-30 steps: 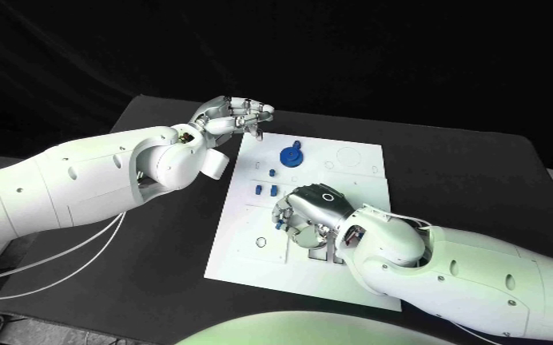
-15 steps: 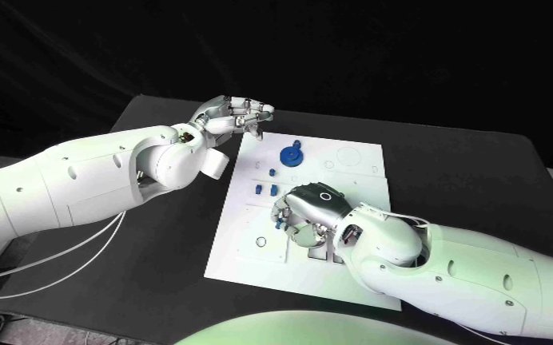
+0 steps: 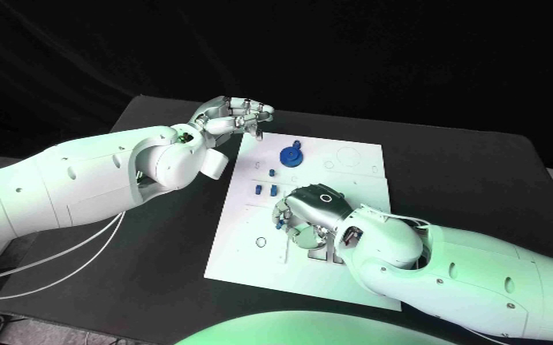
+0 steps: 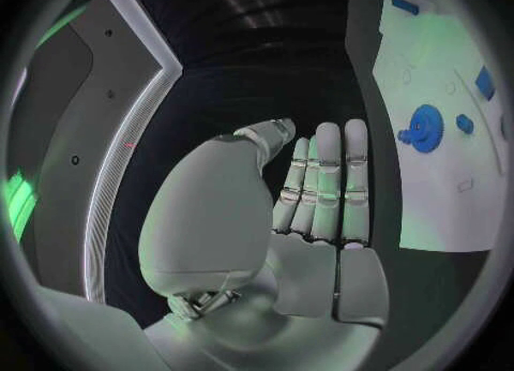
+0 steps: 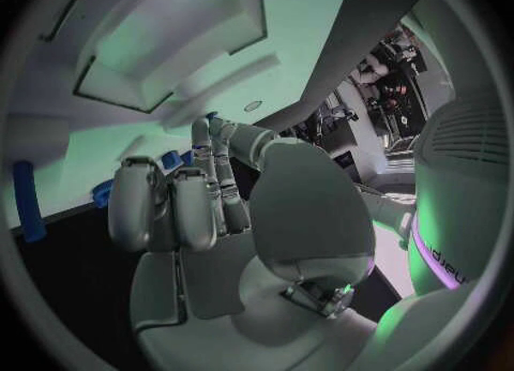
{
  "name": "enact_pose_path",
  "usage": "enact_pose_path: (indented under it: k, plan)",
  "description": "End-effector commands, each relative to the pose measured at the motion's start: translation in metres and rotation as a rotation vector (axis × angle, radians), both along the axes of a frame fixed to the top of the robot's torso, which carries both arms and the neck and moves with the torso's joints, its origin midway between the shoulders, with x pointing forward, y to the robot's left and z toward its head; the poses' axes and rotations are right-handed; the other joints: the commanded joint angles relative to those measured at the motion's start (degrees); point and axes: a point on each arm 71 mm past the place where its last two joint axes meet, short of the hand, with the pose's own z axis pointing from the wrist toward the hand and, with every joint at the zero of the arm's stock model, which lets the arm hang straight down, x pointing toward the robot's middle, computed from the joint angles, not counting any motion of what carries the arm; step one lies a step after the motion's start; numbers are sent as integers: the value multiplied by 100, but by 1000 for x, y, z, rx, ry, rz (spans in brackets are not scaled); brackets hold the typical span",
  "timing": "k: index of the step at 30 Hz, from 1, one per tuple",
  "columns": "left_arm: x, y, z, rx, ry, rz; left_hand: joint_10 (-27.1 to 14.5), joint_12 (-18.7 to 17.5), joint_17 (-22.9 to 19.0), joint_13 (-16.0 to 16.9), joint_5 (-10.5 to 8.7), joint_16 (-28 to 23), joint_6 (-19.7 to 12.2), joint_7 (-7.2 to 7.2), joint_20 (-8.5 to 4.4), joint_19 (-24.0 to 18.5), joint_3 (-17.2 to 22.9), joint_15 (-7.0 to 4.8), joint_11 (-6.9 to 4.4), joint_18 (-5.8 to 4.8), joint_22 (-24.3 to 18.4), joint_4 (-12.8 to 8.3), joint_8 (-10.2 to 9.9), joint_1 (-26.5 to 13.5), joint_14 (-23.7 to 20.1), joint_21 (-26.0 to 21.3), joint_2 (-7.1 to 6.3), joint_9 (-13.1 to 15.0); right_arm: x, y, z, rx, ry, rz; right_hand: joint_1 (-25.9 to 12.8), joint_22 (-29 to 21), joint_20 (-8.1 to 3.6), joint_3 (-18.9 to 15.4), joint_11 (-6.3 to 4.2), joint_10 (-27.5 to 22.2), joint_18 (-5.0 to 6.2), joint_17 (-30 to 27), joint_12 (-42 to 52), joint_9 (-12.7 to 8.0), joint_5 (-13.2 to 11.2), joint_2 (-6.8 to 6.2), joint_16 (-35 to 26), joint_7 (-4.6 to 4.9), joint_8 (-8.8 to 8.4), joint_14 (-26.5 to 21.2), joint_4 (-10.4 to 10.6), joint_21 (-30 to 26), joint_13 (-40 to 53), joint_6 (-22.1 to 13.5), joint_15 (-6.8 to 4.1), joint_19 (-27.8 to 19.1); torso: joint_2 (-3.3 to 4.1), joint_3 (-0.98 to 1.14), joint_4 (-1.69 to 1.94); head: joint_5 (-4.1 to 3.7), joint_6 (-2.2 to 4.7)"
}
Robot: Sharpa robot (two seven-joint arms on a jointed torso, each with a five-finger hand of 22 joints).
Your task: Assemble the parts on the task board
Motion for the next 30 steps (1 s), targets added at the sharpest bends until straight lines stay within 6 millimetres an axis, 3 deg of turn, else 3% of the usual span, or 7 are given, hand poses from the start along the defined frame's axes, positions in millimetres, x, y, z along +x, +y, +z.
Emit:
enact_pose_path:
  k: [1, 10, 11, 22, 27, 30]
  plan:
    - [-1, -2, 1, -13, -1, -17, -33, -36, -9, -7, 9, -37, -49, -9, 21, 6, -24, 31, 7, 72, -10, -4, -31, 9, -1, -30, 20, -4, -2, 0, -4, -27, 5, 5, -4, 234, 14, -20, -36, 9, -38, 10, -25, 10, -5, 67, 3, -1, 23, 215, 20, -18, 1, 43, -9, -35, 0, -1, 0, -7, 6]
    - [-1, -2, 1, -13, 0, -17, -33, -36, -9, -7, 9, -37, -49, -9, 21, 6, -24, 31, 7, 72, -10, -4, -31, 9, -1, -30, 20, -4, -3, 2, -8, -68, 35, 20, -70, 220, 21, -103, -34, 0, -30, -19, -49, 45, -142, 38, -1, -8, 37, 208, 46, -51, 14, 17, -6, -59, -2, -8, 0, -14, 9]
    - [-1, -2, 1, -13, 1, -17, -43, -38, -9, -9, 9, -37, -49, -8, 22, 6, -24, 33, 9, 72, -11, -7, -30, 11, -3, -32, 21, -3, -3, 2, -8, -73, 39, 22, -129, 215, 26, -167, -31, -12, -27, -24, -67, 54, -23, 7, 3, -6, 25, 205, 80, -66, 19, -25, 0, -69, -2, -8, 0, -14, 9]
    - [-1, -2, 1, -12, 2, -17, -43, -38, -9, -9, 9, -37, -49, -8, 22, 6, -24, 33, 9, 72, -11, -7, -30, 11, -3, -32, 21, -3, -3, 3, -9, -70, 51, 18, -356, 177, 56, -364, 16, -91, -13, -33, -132, 26, 111, -160, 19, 40, -90, 197, 233, -141, 32, -217, 36, -107, 0, -8, 4, -15, -9]
    - [-1, -2, 1, -11, 4, -17, -54, -38, -9, -11, 10, -37, -51, -6, 24, 6, -24, 34, 11, 73, -13, -13, -28, 20, -6, -35, 24, -2, -1, 2, -8, -52, 42, 1, -407, 135, 101, -412, 90, -255, -1, -107, -196, -36, 124, -253, -12, 125, -245, 168, 298, -211, 16, -437, 95, -142, -1, -5, 0, -17, -9]
    - [-1, -2, 1, -11, 4, -17, -81, -42, -9, -16, 11, -37, -65, -3, 26, 8, -24, 37, 16, 74, -14, -23, -31, 30, -11, -38, 25, -3, 0, 0, -8, -42, 36, -11, -393, 157, 111, -414, 63, -270, -2, -101, -177, -96, 117, -280, -1, 71, -402, 167, 323, -196, 24, -690, 85, -122, -2, -3, 3, -26, 0]
